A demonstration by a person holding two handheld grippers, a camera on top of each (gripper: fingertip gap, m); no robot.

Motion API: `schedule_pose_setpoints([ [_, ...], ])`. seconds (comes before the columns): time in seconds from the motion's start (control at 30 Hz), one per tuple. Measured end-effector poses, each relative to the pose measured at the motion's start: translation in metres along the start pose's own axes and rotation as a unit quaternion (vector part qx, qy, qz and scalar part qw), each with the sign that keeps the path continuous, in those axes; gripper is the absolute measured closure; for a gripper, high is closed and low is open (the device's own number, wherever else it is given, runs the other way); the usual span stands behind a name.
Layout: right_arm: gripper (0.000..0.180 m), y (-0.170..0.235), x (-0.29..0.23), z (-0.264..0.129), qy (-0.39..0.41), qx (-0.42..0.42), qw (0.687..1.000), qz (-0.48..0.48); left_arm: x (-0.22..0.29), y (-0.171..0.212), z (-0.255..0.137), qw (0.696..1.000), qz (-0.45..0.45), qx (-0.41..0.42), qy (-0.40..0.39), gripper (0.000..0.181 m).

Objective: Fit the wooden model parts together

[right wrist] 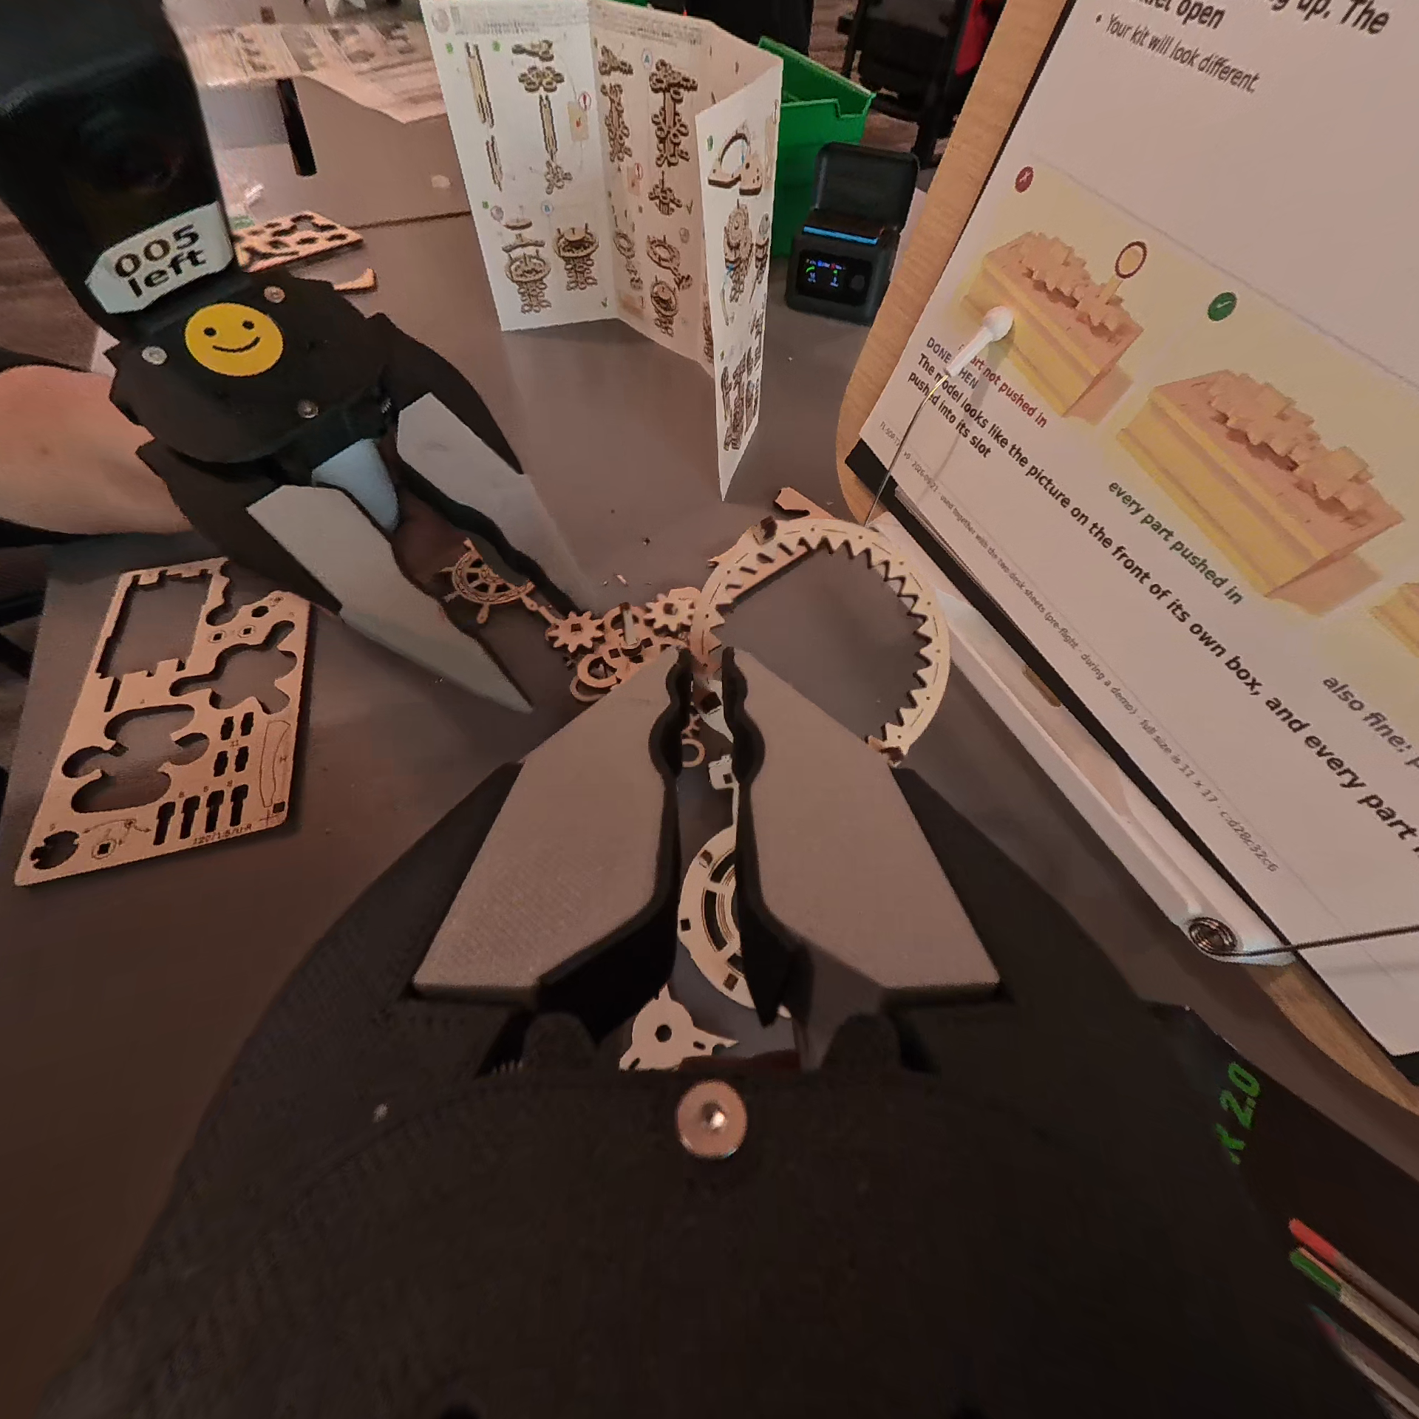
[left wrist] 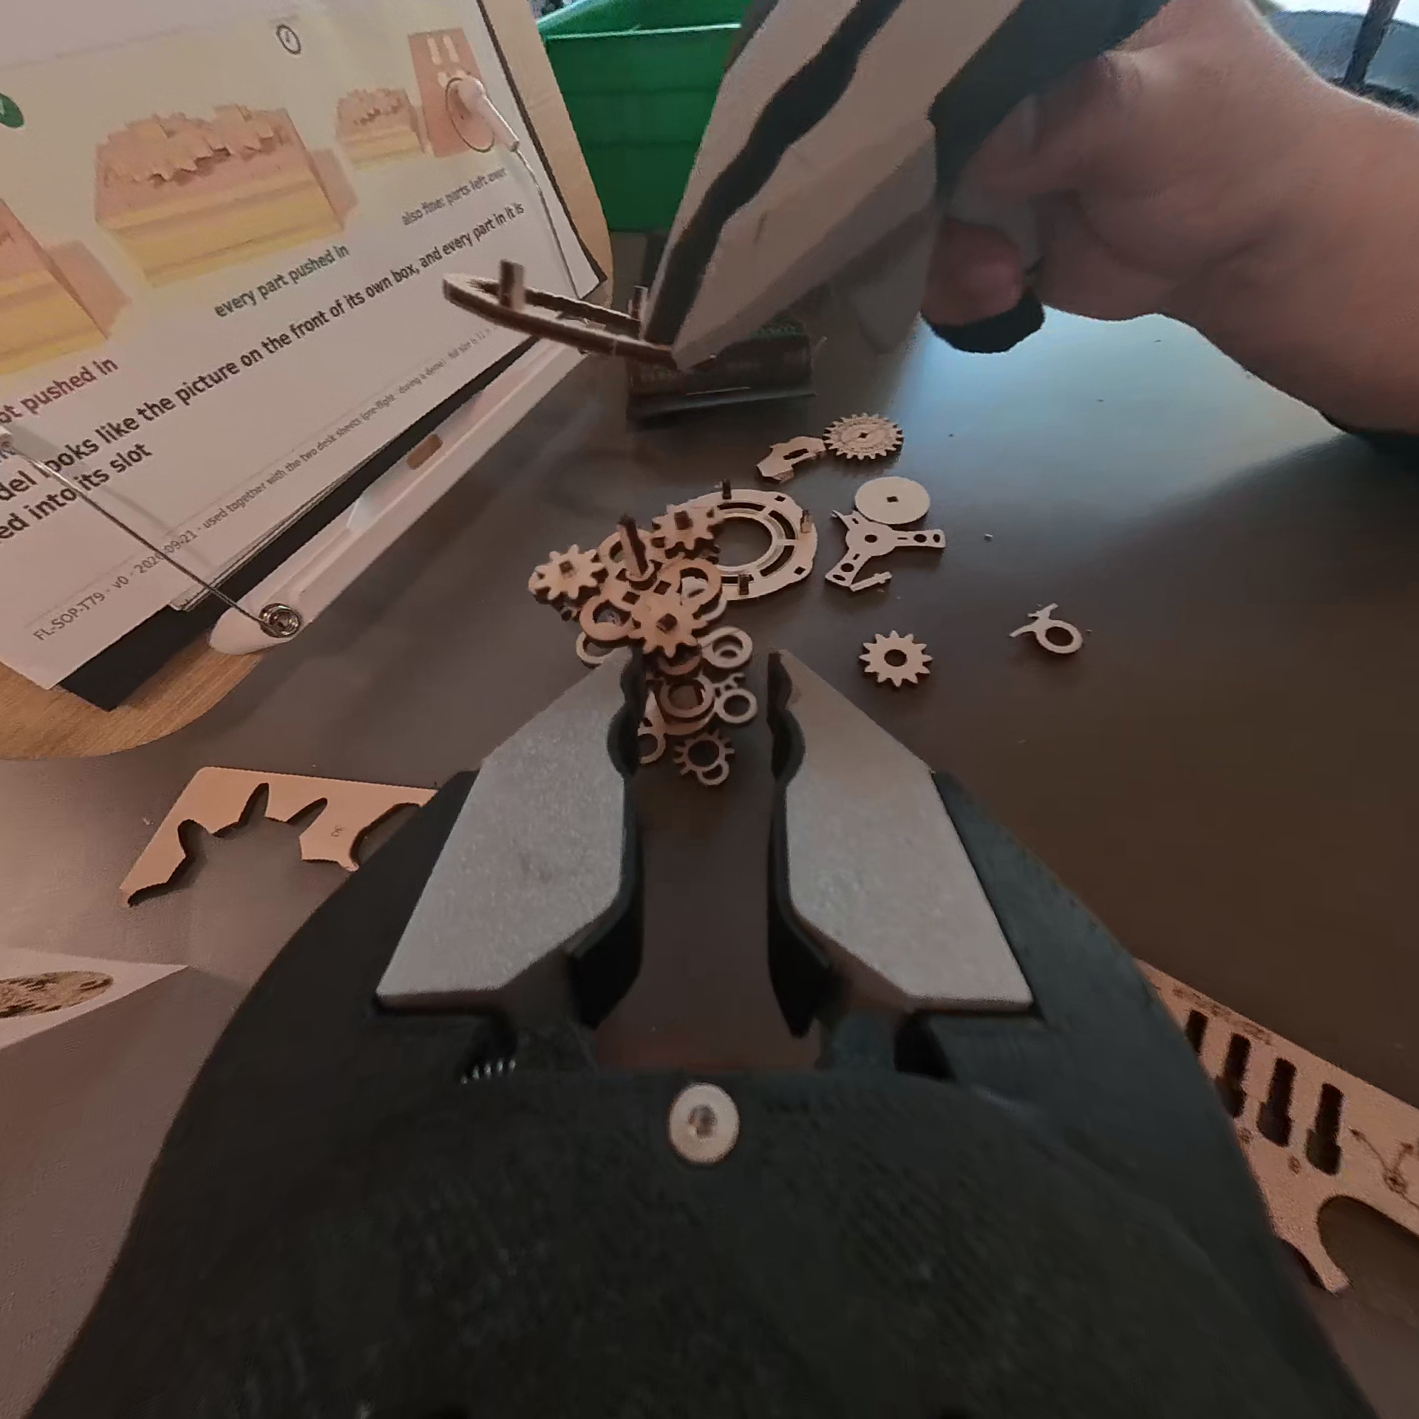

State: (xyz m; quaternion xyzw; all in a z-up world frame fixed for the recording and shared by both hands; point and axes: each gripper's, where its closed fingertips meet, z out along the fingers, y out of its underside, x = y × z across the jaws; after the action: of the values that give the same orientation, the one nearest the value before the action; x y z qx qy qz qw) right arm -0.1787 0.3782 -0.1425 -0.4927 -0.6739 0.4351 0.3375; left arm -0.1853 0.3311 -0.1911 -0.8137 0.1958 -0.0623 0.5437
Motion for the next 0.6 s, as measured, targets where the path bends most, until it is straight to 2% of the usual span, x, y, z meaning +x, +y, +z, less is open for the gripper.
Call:
schedule_pose_setpoints([
  [0.6, 0.176, 0.0013, 0.0044, -0.0042, 0.010, 0.006, 1.000, 0.001, 0.0040, -0.0010, -0.0006, 1.000, -0.003, 0.003, 0.007, 0.151],
])
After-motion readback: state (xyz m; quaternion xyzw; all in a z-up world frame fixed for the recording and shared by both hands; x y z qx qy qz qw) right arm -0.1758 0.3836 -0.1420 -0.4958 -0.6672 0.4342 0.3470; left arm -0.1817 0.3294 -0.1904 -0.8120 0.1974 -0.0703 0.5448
